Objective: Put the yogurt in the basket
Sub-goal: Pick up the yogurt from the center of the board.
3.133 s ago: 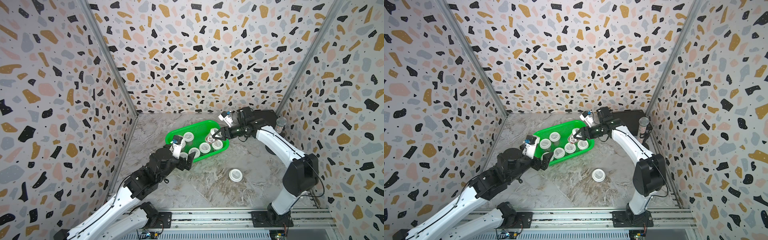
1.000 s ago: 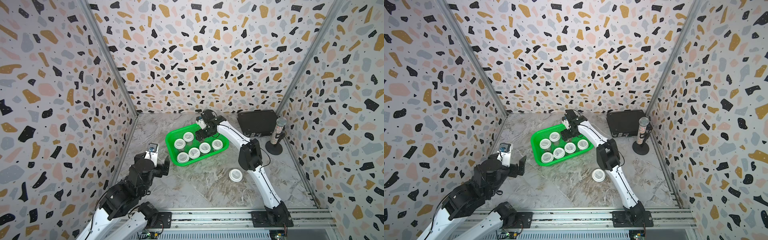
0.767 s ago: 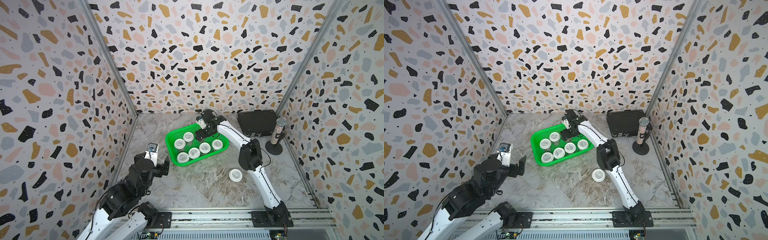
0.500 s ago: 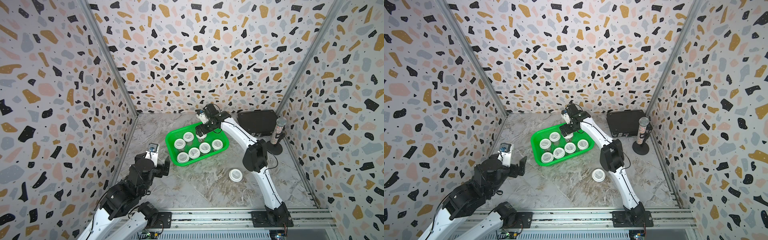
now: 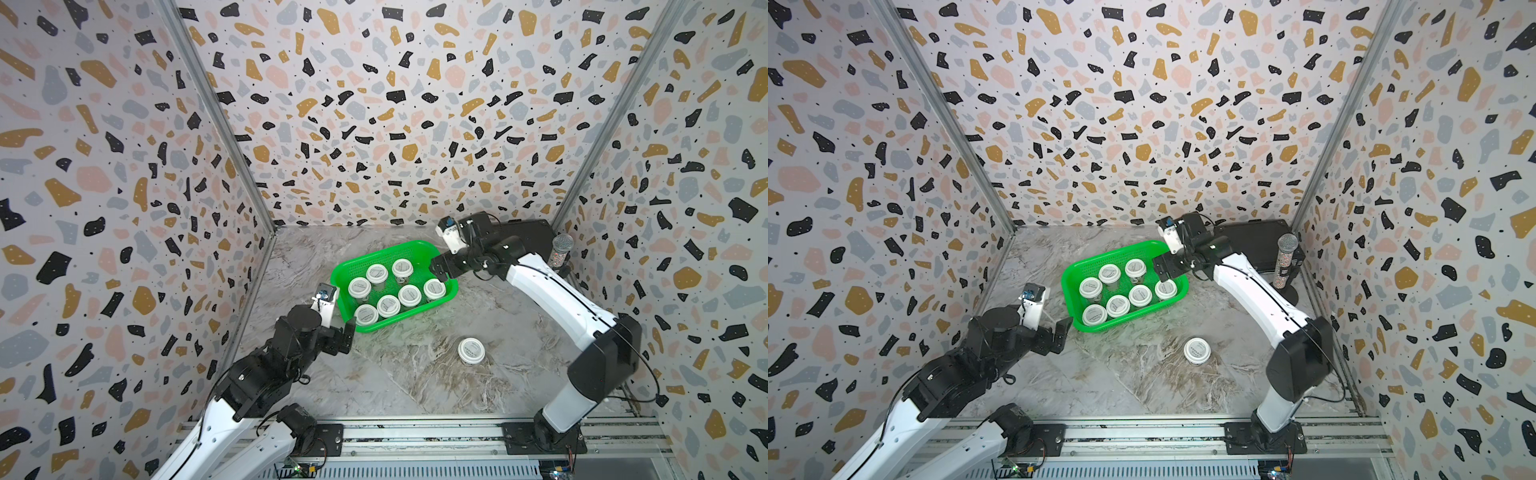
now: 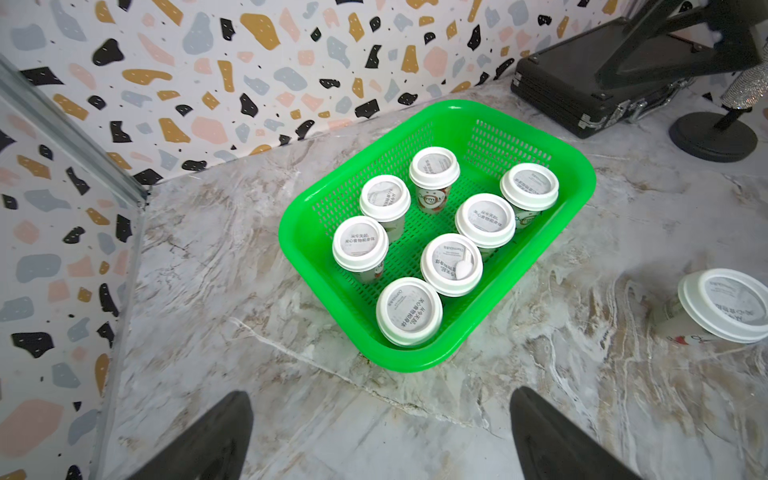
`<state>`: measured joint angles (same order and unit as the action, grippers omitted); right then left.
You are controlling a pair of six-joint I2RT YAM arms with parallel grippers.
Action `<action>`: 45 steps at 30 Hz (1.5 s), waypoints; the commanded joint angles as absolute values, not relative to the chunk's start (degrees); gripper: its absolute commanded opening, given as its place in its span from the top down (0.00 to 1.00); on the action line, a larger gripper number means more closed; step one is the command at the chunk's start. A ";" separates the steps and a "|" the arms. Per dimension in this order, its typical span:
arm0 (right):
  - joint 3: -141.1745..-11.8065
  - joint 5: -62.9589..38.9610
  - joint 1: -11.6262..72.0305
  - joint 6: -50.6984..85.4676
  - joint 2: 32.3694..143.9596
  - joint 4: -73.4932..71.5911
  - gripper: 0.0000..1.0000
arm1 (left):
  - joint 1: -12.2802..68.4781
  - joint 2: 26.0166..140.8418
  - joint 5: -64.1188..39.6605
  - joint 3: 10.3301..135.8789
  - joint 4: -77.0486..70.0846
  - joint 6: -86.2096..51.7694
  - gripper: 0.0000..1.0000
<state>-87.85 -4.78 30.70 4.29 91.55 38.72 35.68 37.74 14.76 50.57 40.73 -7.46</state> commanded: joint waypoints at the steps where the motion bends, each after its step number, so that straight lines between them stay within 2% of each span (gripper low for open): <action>1: -78.86 -0.97 29.41 6.67 83.85 38.97 0.03 | 35.34 39.45 8.96 51.15 37.51 -7.97 0.00; 7: -67.60 2.81 29.27 9.05 75.08 46.06 0.05 | 35.13 43.09 7.07 51.16 36.69 -11.30 0.01; 13: -62.19 -0.78 29.34 9.95 72.87 52.42 0.04 | 32.70 44.12 7.72 50.14 37.24 -13.16 0.00; 19: -57.65 -5.02 30.64 10.20 71.27 52.74 0.03 | 31.31 44.05 7.25 49.67 37.24 -13.48 0.01; 34: -57.58 -6.86 35.58 9.41 74.41 53.75 0.02 | 30.69 43.99 7.32 49.84 37.83 -12.43 0.00; 45: -57.30 -6.67 36.83 9.89 76.32 53.01 0.07 | 30.45 43.86 7.20 49.79 37.96 -12.20 0.01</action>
<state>-56.95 -7.05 36.47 9.45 76.16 52.05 30.85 44.23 7.70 50.50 38.96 -12.82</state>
